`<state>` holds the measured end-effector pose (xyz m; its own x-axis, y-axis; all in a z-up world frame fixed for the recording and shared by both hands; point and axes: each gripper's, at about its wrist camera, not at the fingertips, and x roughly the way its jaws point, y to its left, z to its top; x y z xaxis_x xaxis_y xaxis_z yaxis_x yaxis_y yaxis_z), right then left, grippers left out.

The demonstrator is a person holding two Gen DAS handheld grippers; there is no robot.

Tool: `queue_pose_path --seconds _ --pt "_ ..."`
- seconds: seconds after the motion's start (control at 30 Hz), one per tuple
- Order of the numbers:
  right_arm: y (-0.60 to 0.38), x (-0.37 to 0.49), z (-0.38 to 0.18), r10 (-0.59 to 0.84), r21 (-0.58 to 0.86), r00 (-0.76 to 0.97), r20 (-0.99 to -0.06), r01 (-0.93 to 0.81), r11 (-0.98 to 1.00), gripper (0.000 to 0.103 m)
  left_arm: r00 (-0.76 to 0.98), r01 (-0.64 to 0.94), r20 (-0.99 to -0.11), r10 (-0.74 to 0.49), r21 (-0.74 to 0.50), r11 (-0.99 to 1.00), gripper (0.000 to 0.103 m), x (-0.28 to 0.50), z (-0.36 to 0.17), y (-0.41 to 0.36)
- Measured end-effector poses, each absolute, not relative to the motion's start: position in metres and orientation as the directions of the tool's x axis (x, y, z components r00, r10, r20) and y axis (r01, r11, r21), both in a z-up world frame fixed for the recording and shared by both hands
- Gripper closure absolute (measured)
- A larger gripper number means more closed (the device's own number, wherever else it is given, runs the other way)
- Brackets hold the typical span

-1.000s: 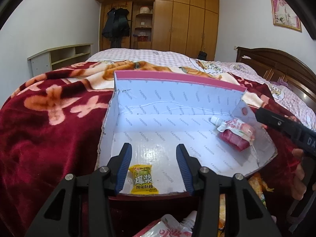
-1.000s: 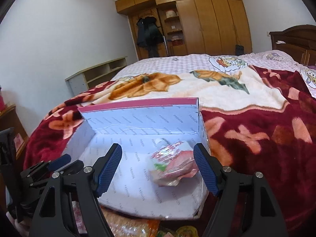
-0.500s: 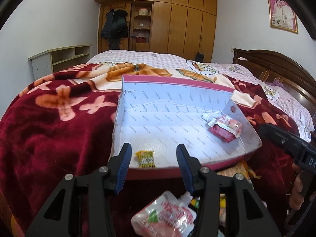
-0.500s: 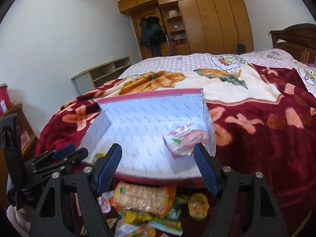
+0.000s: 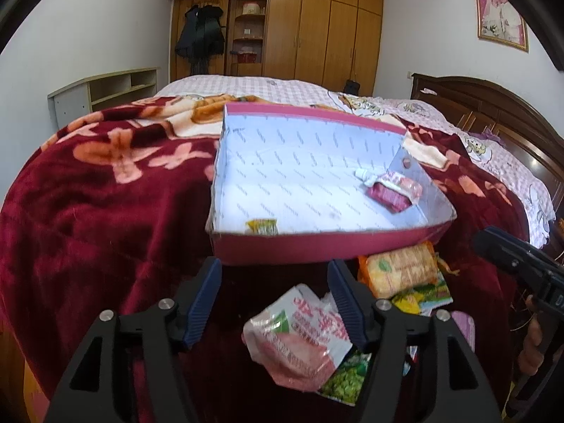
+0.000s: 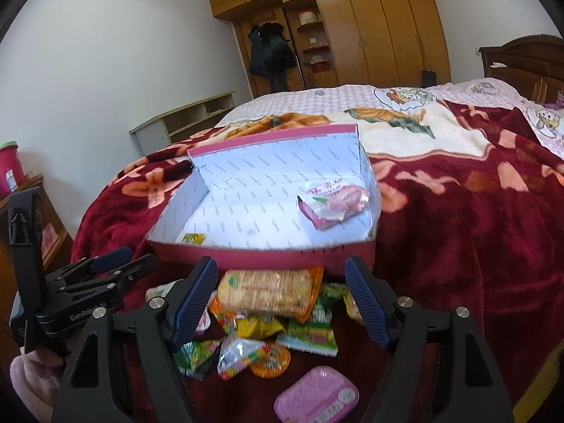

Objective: Organize snacks
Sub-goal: 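Grasp the large pink drink pouch with the left gripper while the right gripper grasps the pink tin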

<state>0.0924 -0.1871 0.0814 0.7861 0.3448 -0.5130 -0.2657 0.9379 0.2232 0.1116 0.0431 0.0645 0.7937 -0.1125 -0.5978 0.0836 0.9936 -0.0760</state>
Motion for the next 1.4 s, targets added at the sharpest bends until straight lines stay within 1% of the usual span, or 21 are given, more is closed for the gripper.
queue_pose_path --seconds 0.4,0.43,0.53,0.73,0.9,0.93,1.17,1.27,1.4 --pt "-0.192 0.061 0.060 0.319 0.203 0.767 -0.557 -0.246 0.948 0.026 0.725 0.118 -0.677 -0.127 -0.060 0.991 0.034 0.108 0.035 0.032" --pt "-0.193 0.058 0.057 0.318 0.205 0.765 -0.560 -0.245 0.948 0.026 0.717 0.125 -0.685 -0.131 -0.059 0.990 0.033 0.109 0.033 0.031" --pt "-0.195 0.053 0.050 0.315 0.207 0.758 -0.571 -0.238 0.949 0.026 0.697 0.152 -0.705 -0.132 -0.034 0.988 0.027 0.110 0.026 0.024" --pt "-0.199 0.050 0.034 0.301 0.216 0.742 -0.599 -0.213 0.953 0.026 0.703 0.159 -0.700 -0.124 -0.016 0.987 0.023 0.109 0.022 0.021" --pt "-0.203 0.049 0.022 0.293 0.223 0.727 -0.622 -0.194 0.955 0.026 0.700 0.173 -0.704 -0.120 0.004 0.985 0.014 0.108 0.019 0.018" --pt "-0.203 0.049 0.019 0.292 0.223 0.724 -0.625 -0.193 0.955 0.026 0.698 0.178 -0.706 -0.119 0.009 0.984 0.010 0.107 0.018 0.017" --pt "-0.205 0.052 0.007 0.293 0.237 0.707 -0.643 -0.180 0.955 0.025 0.709 0.147 -0.700 -0.083 0.032 0.989 0.009 0.111 0.014 0.019" --pt "-0.203 0.052 0.002 0.281 0.216 0.710 -0.645 -0.184 0.959 0.025 0.720 0.119 -0.692 -0.054 0.047 0.992 0.009 0.114 0.010 0.020" --pt "-0.197 0.051 -0.003 0.262 0.182 0.718 -0.644 -0.189 0.965 0.023 0.718 0.065 -0.694 -0.040 0.011 0.998 0.009 0.121 0.004 0.029"
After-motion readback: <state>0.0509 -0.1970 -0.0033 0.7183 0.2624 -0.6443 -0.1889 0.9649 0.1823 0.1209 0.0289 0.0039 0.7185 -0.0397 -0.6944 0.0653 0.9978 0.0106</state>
